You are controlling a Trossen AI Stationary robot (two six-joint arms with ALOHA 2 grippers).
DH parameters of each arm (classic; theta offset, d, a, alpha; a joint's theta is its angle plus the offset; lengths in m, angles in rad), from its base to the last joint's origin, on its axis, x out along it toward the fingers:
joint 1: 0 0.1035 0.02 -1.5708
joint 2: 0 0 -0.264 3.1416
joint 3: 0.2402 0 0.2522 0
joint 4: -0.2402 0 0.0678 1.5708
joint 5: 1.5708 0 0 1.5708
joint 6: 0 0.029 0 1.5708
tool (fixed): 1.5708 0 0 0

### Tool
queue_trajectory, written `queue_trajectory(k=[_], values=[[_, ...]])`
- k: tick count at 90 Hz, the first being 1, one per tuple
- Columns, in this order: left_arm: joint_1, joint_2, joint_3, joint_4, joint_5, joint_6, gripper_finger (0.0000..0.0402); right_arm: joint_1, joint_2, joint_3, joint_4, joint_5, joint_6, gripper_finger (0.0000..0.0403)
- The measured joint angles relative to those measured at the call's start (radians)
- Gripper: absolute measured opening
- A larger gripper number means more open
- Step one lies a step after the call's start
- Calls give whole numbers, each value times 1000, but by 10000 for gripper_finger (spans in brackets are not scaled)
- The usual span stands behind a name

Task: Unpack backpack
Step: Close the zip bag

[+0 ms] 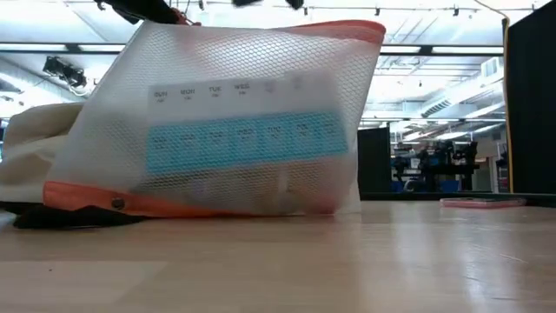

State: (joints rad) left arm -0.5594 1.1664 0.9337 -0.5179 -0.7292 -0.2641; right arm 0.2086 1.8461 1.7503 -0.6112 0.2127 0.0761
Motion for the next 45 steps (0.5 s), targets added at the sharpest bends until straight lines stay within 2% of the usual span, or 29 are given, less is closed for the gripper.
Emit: queue_trajectory(k=[25, 45], values=[[0, 0, 0, 13, 0, 27, 0, -2, 0, -170, 306, -8, 28, 171], [1, 11, 0, 58, 0, 57, 0, -5, 0, -255, 483, -4, 39, 199]])
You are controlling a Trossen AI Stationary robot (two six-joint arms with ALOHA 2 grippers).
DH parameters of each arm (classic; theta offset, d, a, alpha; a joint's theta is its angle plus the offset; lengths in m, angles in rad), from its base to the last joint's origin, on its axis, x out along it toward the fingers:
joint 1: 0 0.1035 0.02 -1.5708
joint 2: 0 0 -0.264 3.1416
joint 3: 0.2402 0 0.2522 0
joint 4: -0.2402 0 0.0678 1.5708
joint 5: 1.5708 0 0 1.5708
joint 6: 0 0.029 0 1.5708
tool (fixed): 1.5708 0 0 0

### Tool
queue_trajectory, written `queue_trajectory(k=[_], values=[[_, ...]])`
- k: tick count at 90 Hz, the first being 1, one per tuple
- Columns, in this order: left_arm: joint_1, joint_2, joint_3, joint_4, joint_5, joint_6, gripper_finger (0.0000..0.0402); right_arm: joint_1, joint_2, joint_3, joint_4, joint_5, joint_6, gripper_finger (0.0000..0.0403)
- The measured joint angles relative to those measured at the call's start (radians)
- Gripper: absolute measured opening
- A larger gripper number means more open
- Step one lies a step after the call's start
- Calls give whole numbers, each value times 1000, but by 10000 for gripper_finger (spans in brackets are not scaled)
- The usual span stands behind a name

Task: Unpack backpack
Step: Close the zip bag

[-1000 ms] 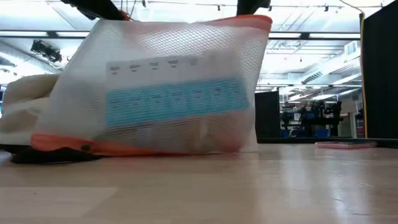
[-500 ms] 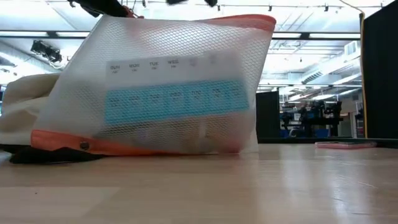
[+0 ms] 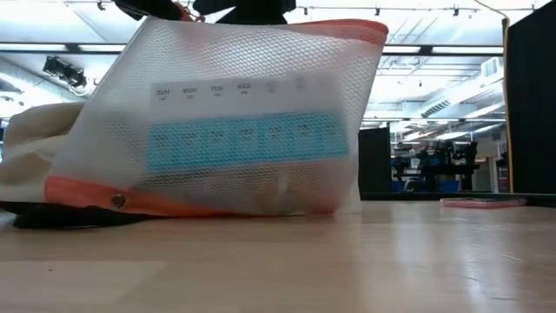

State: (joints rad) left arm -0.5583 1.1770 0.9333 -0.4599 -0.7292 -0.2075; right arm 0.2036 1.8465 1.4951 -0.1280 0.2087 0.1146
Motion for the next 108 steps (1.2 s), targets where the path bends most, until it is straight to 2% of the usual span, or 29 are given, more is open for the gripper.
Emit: queue_trajectory(k=[13, 29, 38, 46, 55, 72, 108], values=[[1, 23, 0, 48, -1, 50, 0, 3, 0, -12, 17, 90, 0, 194], [-1, 32, -1, 33, 15, 41, 0, 10, -2, -12, -31, 317, 21, 163], [0, 32, -1, 23, 16, 23, 0, 12, -7, -12, -59, 390, 8, 140], [0, 32, -1, 23, 14, 21, 0, 16, -6, -12, -75, 369, 11, 122], [-1, 32, -1, 22, 16, 21, 0, 19, -6, -12, -68, 280, -6, 105], [0, 32, -1, 21, 15, 22, 0, 48, -6, -12, -88, 190, -112, 93], [0, 32, -1, 49, 23, 46, 0, 42, 0, -12, -65, 125, -115, 130]])
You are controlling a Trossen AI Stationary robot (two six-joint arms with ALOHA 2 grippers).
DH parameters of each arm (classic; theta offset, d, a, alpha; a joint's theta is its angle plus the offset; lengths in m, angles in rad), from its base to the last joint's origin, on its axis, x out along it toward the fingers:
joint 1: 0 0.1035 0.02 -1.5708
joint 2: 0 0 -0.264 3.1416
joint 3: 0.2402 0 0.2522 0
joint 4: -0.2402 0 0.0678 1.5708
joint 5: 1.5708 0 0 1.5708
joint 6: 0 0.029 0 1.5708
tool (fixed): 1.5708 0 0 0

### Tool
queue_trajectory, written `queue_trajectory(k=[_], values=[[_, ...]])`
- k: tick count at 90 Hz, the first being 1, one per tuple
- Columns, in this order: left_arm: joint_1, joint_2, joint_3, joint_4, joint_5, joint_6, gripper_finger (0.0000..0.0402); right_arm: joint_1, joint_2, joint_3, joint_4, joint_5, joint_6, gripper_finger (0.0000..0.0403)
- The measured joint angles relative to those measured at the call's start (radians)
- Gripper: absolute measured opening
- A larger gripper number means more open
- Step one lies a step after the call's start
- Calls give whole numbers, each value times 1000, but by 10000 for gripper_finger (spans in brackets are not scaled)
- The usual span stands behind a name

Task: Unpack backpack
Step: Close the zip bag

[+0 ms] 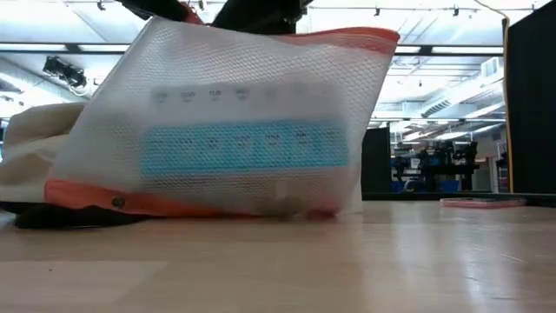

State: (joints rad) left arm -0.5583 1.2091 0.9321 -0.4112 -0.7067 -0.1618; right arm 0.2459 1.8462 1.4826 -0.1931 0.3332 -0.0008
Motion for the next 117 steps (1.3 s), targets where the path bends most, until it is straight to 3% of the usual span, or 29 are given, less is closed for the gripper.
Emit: queue_trajectory(k=[17, 42, 62, 101, 117], values=[[0, 0, 0, 4, 8, 1, 0, -1, 0, 0, 40, -20, -29, 123], [0, 0, 0, 4, 8, 1, 0, -5, 0, 0, 39, -13, -73, 8], [0, 0, 1, -1, 23, 0, 0, 9, -2, 0, 31, 190, -82, 1], [0, 0, 1, -33, 31, -25, 0, 47, -38, 2, -73, 429, -31, 0], [0, 0, 1, -34, 32, -26, 0, 67, -66, 2, -127, 467, 1, 0]])
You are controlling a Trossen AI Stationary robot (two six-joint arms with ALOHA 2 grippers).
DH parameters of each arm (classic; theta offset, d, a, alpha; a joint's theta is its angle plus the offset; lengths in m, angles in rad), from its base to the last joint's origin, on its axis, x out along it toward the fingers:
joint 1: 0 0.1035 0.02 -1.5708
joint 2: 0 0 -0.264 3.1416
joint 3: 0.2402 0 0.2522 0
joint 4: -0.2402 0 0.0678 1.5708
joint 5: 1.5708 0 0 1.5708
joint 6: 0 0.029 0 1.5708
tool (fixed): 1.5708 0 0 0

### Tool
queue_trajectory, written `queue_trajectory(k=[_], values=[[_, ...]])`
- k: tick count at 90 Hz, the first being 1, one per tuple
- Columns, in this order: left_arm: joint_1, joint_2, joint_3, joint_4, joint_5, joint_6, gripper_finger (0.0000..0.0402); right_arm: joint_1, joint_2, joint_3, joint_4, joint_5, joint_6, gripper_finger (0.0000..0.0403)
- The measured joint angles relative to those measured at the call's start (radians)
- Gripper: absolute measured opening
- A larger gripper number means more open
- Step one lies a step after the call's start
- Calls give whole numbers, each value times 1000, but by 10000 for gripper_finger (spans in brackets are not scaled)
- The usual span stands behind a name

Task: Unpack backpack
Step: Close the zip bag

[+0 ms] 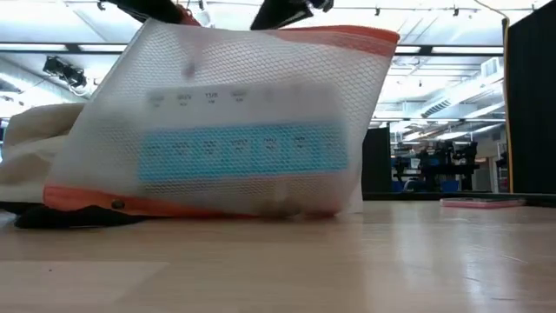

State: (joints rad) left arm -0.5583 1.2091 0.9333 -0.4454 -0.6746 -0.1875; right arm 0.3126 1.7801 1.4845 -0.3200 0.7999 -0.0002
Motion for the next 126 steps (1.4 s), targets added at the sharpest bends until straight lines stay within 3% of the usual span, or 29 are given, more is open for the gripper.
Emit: queue_trajectory(k=[10, 30, 44, 59, 74, 89, 104, 126], values=[[0, 0, 0, 1, 0, 0, 0, 7, -8, 0, -5, -79, -18, 0], [0, 0, 0, 17, 0, 28, 0, -42, -1, 0, -44, -499, -4, 10], [0, 0, 0, 39, 0, 67, 0, -87, 17, -1, -118, -532, 22, 56], [1, 0, 0, 49, -1, 87, 0, -125, 51, 0, -65, -707, 25, 138], [2, 0, 0, 106, -10, 134, 0, -151, 95, 0, -15, -772, 34, 214], [2, 0, 0, 140, -12, 163, 0, -172, 132, 0, 43, -801, 35, 251], [3, 0, 0, 132, -12, 161, 0, -178, 132, 0, 43, -800, 26, 223], [3, 0, 0, 140, -13, 158, 0, -178, 128, 0, 34, -840, 22, 74]])
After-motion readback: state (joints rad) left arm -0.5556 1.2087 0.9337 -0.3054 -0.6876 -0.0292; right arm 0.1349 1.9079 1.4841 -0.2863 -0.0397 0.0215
